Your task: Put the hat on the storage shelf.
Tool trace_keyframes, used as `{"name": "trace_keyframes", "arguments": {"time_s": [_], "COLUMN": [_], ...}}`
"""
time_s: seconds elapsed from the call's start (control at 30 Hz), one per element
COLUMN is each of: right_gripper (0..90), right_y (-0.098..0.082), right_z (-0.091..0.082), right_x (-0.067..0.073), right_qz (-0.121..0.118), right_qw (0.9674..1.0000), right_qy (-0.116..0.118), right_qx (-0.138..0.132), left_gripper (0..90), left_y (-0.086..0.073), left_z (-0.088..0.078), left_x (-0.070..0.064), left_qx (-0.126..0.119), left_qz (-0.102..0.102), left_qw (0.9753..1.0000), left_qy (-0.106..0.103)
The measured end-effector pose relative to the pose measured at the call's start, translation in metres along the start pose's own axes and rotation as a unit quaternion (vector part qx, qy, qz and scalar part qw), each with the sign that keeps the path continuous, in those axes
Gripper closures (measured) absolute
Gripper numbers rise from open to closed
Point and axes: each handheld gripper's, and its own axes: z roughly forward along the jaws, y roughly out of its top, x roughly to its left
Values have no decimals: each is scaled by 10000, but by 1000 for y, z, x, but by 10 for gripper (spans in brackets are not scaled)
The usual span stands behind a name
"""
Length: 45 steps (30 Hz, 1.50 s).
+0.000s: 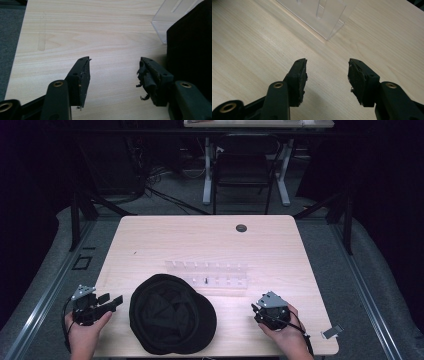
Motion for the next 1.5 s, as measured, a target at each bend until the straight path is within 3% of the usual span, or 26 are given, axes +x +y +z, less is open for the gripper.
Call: {"name": "trace_keyframes", "arguments": {"time_s": [0.1,0.23,0.27,0.3,0.37,0.4,0.43,0.5,0.6,0.73,0.9,1.07,1.1,1.13,1.27,1.37,1.5], "right_gripper": [487,500,500,507,513,527,527,539,543,547,542,573,573,590,589,584,584], "right_y": [0,2,3,2,2,1,1,0,1,10,18,35,35,39,43,44,45], "right_z": [1,0,-1,-1,-1,0,0,1,-1,-10,-15,-24,-24,-26,-22,-17,-14], "right_x": [1,3,3,3,3,3,3,5,8,17,28,44,44,51,62,66,71], "right_qz": [-63,59,104,179,185,242,242,275,278,326,383,336,336,305,127,130,142], "right_qw": [9999,10000,9999,9998,9998,9994,9994,9990,9985,9962,9932,9869,9869,9845,9828,9807,9780], "right_qy": [-74,-45,-22,74,97,222,222,339,457,790,1023,1410,1410,1550,1714,1860,1999], "right_qx": [49,30,46,29,57,86,86,124,70,-176,-413,-704,-704,-759,-671,-589,-574], "left_gripper": [454,458,458,459,472,499,501,552,585,602,594,579,576,574,573,600,720], "left_y": [-1,1,2,5,7,11,11,19,26,29,29,32,32,32,30,27,24], "left_z": [0,-1,0,-1,-3,-5,-5,-11,-14,-11,-11,-20,-20,-21,-13,-7,-4], "left_x": [-2,-4,-4,-4,-4,-5,-5,-7,-11,-15,-18,-26,-26,-29,-32,-32,-34], "left_qx": [-19,1,46,128,103,95,95,-37,57,181,131,128,128,168,270,407,456], "left_qz": [57,106,46,-141,-229,-296,-296,-356,-355,-258,-292,-211,-211,-175,-112,-141,-131], "left_qw": [10000,9998,9997,9993,9988,9984,9984,9968,9960,9956,9947,9928,9928,9919,9922,9909,9900], "left_qy": [-42,-188,-242,-337,-424,-479,-479,-711,-817,-886,-982,-1174,-1174,-1246,-1212,-1278,-1327]}}
